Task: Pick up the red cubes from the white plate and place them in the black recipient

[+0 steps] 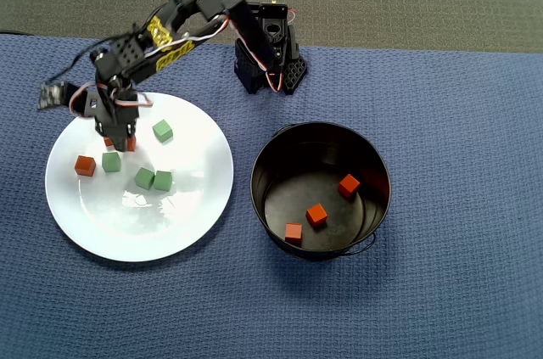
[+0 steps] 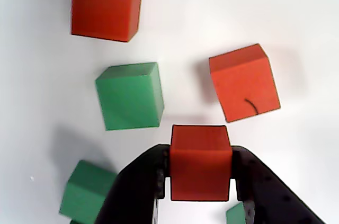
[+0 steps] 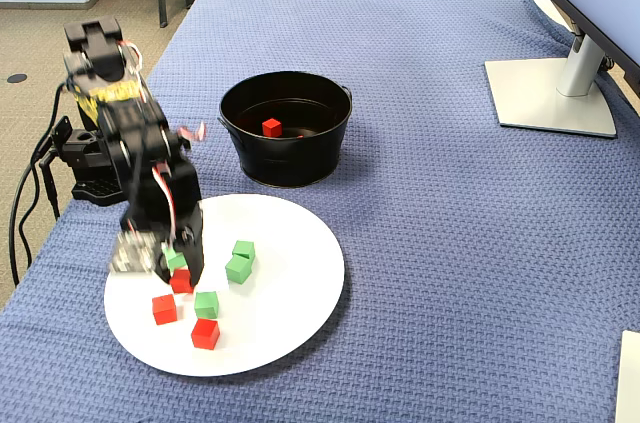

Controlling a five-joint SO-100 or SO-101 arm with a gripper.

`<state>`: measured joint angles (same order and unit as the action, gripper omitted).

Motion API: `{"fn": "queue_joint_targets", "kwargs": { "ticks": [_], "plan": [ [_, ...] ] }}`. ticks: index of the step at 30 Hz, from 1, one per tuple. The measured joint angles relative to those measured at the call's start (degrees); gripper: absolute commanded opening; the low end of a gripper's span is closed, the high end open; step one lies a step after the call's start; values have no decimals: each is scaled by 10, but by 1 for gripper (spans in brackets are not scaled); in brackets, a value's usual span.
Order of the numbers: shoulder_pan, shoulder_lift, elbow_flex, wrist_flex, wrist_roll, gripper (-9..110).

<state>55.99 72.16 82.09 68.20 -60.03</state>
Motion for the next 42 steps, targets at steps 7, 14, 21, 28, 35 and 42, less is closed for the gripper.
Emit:
{"fn": "queue_joint_targets", "kwargs": {
  "ticks": [7,14,21,28,35,42],
  "plan": [
    [-109,209,16,65,116,0],
    [-339,363,75,93,277,0],
    [-617,432,170,70,434,26],
    [-644,446,155,97,429,32],
    [-362,436,104,103,328,29],
    [-118,374,230,-57,110,28]
  ]
}}
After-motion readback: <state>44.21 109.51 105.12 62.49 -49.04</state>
